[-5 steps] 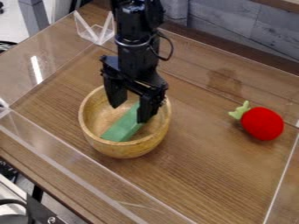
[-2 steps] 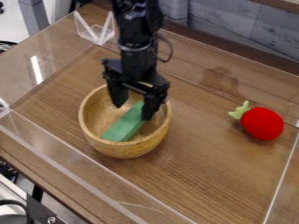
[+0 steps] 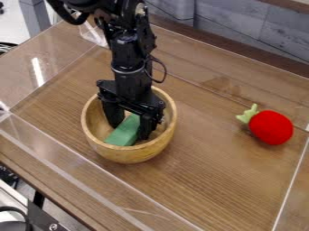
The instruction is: Remove the green stick from the brown bowl and put it on the table
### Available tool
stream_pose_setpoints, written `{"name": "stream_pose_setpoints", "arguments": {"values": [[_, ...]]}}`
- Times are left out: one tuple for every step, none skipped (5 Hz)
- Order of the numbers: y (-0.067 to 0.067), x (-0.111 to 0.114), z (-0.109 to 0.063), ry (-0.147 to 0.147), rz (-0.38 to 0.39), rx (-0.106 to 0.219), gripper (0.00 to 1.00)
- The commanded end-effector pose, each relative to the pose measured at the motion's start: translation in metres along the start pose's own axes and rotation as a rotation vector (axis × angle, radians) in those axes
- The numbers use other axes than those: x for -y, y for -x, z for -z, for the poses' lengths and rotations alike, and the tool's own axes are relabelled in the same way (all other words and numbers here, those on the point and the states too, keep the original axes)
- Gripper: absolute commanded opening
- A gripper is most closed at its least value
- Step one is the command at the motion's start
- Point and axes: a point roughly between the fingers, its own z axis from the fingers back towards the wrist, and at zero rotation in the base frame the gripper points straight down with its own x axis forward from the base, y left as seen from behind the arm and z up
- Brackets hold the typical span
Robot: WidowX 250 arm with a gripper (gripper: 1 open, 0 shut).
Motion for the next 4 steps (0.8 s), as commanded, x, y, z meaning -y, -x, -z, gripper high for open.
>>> {"name": "stream_pose_setpoints", "arguments": {"values": [[-0.005,0.003,-0.016,0.005,-0.013,0.070,1.00],[-0.005,0.006,-0.017,0.012,-0.026,0.082,1.00],[-0.011,0.009,-0.034,0.016,-0.062,0.091,1.00],[-0.015,0.012,-0.046,0.013,-0.093,0.095,1.00]]}}
